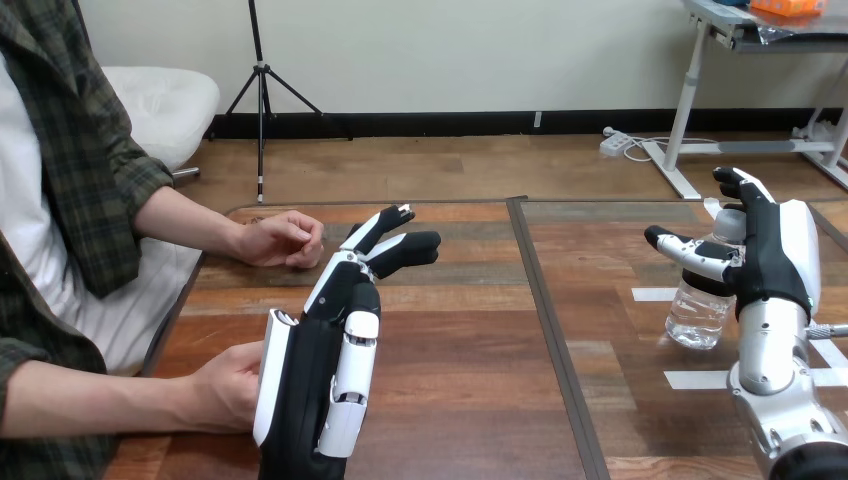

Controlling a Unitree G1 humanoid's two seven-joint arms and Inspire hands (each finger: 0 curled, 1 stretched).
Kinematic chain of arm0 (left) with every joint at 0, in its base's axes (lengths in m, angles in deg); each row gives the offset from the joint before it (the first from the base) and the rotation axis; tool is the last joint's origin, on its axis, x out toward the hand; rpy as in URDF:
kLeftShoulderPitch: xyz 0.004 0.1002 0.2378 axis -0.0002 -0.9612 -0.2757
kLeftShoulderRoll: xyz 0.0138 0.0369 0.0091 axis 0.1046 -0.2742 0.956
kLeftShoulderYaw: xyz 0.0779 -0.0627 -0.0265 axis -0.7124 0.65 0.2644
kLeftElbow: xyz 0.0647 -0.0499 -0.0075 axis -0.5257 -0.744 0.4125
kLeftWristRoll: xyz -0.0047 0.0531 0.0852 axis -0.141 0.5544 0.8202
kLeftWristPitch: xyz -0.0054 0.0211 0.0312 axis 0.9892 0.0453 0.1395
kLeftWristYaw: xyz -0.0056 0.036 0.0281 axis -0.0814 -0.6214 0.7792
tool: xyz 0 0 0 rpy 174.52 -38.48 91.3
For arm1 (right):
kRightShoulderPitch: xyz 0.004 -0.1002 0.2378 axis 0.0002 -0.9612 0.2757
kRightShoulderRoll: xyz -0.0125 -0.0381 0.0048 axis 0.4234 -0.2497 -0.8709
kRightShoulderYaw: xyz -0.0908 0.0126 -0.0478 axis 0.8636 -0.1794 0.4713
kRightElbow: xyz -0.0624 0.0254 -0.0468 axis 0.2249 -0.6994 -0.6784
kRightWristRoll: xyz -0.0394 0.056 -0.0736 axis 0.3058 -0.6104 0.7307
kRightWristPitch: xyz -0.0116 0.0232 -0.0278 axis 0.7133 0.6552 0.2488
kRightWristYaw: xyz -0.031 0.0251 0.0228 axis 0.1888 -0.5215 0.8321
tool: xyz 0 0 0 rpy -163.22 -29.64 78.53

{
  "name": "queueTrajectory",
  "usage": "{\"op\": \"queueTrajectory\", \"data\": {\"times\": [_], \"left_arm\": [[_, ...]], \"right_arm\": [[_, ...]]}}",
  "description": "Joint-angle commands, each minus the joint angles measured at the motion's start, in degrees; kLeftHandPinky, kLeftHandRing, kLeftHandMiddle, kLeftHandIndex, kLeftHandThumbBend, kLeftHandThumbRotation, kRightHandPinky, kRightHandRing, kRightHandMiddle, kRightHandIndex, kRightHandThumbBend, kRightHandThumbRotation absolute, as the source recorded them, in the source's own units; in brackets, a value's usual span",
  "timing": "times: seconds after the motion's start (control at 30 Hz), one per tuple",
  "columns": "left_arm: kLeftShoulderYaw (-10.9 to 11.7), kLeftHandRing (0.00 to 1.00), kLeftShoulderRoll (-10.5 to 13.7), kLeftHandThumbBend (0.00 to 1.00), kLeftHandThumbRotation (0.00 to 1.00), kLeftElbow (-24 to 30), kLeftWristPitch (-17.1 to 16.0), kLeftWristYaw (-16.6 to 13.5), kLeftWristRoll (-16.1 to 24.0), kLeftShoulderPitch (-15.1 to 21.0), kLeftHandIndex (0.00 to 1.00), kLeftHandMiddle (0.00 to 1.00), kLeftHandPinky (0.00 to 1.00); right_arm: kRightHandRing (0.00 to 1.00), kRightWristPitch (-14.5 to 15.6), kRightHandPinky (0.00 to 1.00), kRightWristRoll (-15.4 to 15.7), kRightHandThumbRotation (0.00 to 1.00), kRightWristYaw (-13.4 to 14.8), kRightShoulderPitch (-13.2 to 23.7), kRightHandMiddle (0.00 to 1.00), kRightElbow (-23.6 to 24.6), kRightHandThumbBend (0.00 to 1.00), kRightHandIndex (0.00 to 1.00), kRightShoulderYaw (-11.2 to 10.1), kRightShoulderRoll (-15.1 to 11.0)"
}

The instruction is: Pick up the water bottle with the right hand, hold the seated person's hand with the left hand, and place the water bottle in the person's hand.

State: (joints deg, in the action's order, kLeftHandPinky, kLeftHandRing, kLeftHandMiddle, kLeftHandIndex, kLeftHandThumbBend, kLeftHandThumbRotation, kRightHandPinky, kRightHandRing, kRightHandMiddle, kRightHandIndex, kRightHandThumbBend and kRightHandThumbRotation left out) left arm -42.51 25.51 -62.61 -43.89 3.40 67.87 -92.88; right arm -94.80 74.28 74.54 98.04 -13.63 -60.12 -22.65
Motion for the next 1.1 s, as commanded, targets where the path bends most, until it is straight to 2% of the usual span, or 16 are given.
{"op": "queueTrajectory", "data": {"times": [0.0, 0.4, 0.8, 1.07], "left_arm": [[0.74, 0.74, -0.51, 0.00, 1.00, 0.41, -0.99, -0.30, 0.63, 2.08, 0.82, 0.75, 1.00], [1.14, 0.74, -0.87, 0.00, 1.00, 0.53, -0.78, -1.18, 2.10, 1.86, 0.83, 0.75, 1.00], [0.68, 0.73, -0.92, 0.00, 1.00, 0.00, -1.09, -1.08, 1.49, 1.88, 0.82, 0.74, 1.00], [0.95, 0.73, -0.98, 0.00, 1.00, -0.51, -1.62, -1.39, 1.96, 2.17, 0.83, 0.74, 1.00]], "right_arm": [[0.84, -0.25, 0.79, -0.05, 0.00, 0.00, 2.44, 0.86, -2.73, 0.68, 0.84, 0.14, 1.89], [0.84, 0.23, 0.81, 0.60, 0.00, -0.23, 3.26, 0.86, -4.67, 0.69, 0.83, 0.75, 1.99], [0.86, 1.85, 0.84, 2.24, 0.00, -0.33, 3.73, 0.88, -5.76, 0.70, 0.85, 2.04, 1.79], [0.87, 1.51, 0.86, 2.40, 0.00, -0.92, 3.64, 0.89, -6.11, 0.70, 0.87, 1.97, 1.86]]}}
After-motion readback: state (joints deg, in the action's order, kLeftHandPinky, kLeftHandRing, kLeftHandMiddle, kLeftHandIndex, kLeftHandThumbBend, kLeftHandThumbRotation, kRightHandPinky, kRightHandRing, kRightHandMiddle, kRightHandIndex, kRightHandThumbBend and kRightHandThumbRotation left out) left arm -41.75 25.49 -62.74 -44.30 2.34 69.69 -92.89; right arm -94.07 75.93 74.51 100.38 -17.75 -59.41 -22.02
